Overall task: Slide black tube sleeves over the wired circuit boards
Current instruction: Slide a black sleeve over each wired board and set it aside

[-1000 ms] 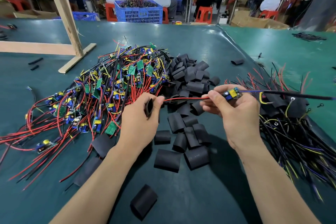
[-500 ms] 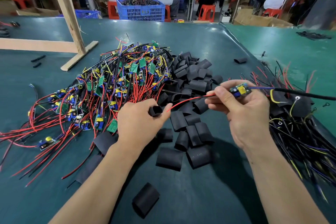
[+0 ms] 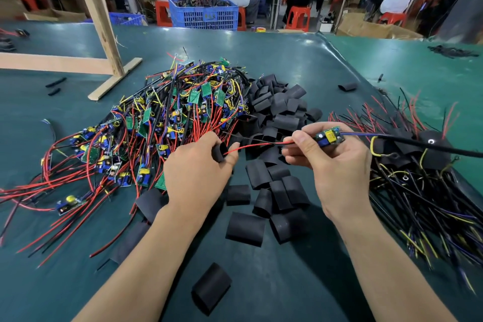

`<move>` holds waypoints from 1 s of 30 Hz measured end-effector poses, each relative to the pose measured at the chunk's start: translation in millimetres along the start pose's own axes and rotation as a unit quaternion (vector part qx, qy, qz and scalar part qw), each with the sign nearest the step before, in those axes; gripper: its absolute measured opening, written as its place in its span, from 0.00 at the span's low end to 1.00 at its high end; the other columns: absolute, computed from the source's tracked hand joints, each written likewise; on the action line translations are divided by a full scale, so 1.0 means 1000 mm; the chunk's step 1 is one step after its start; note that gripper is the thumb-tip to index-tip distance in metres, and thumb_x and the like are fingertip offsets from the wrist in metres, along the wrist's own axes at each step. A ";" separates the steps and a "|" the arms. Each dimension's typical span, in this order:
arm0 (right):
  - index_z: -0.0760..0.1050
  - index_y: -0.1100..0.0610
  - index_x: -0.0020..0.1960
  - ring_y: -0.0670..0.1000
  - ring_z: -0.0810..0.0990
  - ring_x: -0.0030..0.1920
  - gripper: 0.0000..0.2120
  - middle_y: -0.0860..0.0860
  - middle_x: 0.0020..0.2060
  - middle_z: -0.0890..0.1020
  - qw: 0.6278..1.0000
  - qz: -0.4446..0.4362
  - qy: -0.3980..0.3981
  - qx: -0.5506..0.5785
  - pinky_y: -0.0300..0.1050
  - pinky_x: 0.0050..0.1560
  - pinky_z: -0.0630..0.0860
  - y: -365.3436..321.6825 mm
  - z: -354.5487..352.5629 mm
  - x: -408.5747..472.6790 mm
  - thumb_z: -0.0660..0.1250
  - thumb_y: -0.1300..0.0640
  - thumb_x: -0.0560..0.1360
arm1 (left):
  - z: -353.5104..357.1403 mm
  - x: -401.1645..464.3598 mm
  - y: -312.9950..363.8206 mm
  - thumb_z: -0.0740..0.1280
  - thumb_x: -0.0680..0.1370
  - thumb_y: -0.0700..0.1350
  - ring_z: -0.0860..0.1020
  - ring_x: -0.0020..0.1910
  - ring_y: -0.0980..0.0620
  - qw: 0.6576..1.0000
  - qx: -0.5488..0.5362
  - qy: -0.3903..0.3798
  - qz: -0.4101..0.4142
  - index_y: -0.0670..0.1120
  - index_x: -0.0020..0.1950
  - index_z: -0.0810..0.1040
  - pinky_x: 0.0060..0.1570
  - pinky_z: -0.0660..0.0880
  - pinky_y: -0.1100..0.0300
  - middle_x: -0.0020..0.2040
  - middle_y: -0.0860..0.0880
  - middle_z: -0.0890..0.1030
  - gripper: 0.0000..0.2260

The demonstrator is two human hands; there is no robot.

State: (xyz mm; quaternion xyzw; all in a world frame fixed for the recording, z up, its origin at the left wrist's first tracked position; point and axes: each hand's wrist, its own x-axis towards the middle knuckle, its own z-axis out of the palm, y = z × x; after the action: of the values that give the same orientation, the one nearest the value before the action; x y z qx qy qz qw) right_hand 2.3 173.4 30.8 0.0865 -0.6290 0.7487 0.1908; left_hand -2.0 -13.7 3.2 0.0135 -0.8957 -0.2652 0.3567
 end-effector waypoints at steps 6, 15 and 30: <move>0.76 0.60 0.45 0.56 0.85 0.34 0.04 0.57 0.36 0.85 0.999 0.002 -0.032 -0.022 0.42 0.35 0.81 -0.003 0.003 -0.005 0.70 0.66 0.75 | 0.002 0.001 -0.003 0.71 0.75 0.55 0.73 0.32 0.46 0.999 0.006 -0.022 -0.034 0.49 0.41 0.68 0.32 0.64 0.57 0.32 0.48 0.78 0.15; 0.76 0.64 0.45 0.58 0.85 0.34 0.04 0.58 0.35 0.84 0.998 0.005 -0.049 -0.046 0.44 0.34 0.81 -0.006 0.003 -0.006 0.71 0.68 0.74 | 0.001 0.003 -0.003 0.71 0.75 0.54 0.74 0.36 0.45 0.997 0.001 -0.043 -0.071 0.49 0.44 0.66 0.34 0.63 0.56 0.36 0.48 0.78 0.15; 0.76 0.64 0.45 0.59 0.85 0.34 0.03 0.59 0.35 0.85 0.998 0.027 -0.058 0.001 0.43 0.34 0.80 -0.005 -0.003 0.000 0.70 0.68 0.74 | 0.001 0.001 -0.001 0.76 0.71 0.53 0.72 0.34 0.43 0.995 0.031 -0.091 0.030 0.47 0.37 0.67 0.33 0.63 0.56 0.31 0.47 0.72 0.19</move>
State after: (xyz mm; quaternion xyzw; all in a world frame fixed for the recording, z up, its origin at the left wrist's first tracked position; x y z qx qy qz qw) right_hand 5.2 177.4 34.8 0.1128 -0.6405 0.7478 0.1334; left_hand -3.6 -14.7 2.6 -0.0263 -0.9322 -0.2265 0.2811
